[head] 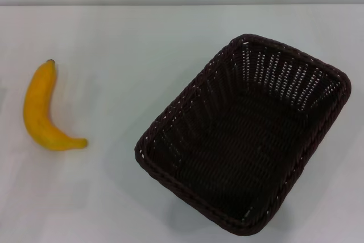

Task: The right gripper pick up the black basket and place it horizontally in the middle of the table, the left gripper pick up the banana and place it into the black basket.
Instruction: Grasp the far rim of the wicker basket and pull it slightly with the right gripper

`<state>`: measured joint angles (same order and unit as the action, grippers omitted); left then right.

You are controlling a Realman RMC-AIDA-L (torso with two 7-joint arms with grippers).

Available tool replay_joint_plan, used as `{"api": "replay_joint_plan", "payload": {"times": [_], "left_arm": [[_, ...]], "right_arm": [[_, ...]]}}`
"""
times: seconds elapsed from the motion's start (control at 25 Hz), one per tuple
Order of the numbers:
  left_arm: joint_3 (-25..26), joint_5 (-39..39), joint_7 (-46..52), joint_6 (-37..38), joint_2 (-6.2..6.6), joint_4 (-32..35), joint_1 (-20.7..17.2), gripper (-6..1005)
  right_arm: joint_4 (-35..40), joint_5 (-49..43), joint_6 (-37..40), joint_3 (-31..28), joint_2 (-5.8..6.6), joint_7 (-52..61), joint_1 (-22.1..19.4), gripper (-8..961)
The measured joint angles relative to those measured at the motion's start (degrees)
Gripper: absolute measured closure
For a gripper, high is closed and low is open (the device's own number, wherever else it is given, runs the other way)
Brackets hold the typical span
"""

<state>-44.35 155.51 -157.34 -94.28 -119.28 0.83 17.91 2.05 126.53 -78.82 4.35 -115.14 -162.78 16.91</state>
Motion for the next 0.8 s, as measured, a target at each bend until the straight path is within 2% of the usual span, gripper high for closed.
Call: {"api": "replay_joint_plan", "payload": {"times": [0.2,0.52,0.6,0.8], "left_arm": [[0.07,-2.07,-1.47,0.51,0.07,1.58,0.07,138],[0.23,-1.92,-1.02,-0.03,-0.14,1.3,-0.05,139],[0.19,-2.01,-0.59,-0.06,-0.23,1.19,-0.18,139],[0.0,-2.62,3.39,-0.06,-0.25,1.17,-0.46,140]], "right_arm": [[-0.33,-0.02,-0.52,-1.48,0.05,4.18,-0.53,139],[2.26,-1.04,-0.84,0.06,0.19,5.02,-0.94,144],[5.31,-3.09,-0.32,3.03,0.37,8.18,-1.16,145],[21.94,-12.54,5.55,12.92,1.31,27.31,-2.53,145]]}}
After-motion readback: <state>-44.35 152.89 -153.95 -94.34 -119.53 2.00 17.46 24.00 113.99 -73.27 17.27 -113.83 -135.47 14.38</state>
